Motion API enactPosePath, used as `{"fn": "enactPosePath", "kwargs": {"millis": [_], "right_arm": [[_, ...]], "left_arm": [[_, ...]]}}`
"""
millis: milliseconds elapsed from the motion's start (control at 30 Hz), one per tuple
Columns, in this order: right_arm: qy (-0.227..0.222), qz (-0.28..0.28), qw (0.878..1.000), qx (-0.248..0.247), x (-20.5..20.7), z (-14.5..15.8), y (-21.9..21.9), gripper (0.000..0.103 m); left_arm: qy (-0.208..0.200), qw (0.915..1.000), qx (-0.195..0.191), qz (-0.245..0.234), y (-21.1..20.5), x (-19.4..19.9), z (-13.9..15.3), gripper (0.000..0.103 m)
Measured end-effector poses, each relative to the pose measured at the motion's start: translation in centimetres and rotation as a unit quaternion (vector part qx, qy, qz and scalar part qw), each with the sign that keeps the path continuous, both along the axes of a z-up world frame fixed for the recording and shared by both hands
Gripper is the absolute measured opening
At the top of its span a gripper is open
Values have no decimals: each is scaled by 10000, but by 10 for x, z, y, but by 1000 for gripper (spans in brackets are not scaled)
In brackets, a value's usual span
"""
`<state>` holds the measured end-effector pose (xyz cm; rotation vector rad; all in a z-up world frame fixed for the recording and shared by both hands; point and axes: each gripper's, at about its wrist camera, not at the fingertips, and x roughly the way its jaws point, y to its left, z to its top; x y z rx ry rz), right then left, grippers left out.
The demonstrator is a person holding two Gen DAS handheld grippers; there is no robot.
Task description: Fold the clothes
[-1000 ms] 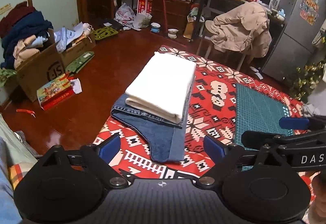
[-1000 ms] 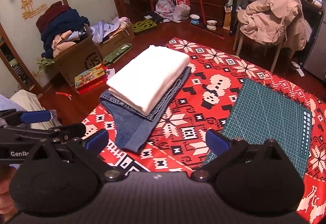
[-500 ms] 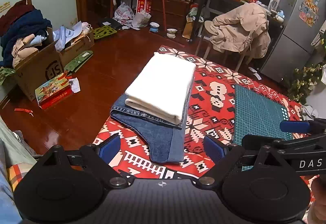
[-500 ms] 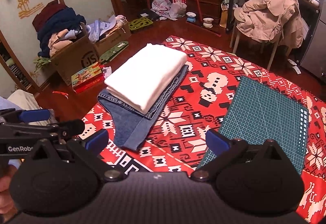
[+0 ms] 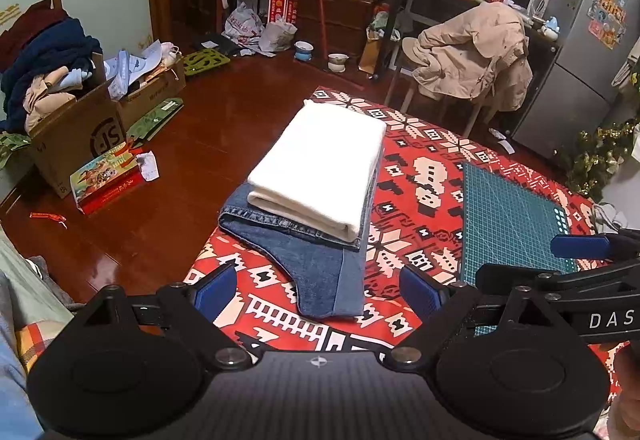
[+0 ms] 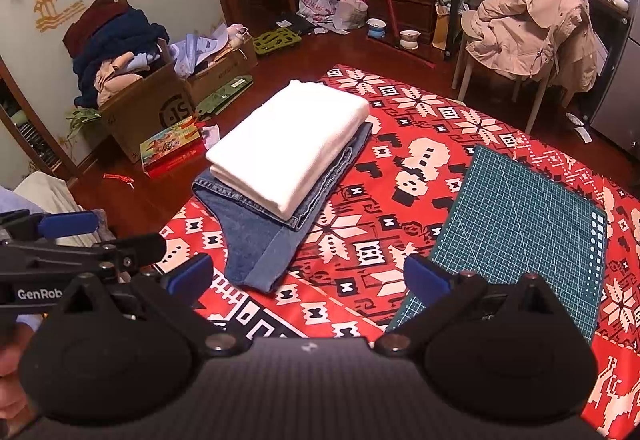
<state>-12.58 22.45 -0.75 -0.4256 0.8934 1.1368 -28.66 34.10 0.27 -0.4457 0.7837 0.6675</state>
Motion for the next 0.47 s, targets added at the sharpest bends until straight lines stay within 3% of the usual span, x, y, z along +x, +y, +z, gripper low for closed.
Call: {"fn": "enactPosePath", "kwargs": {"millis": [467], "right_arm": [[58,13,10000,-8,1,1,-1,102]], "left_arm": [[-9,10000,-8,-24,2,0,1,88]]}}
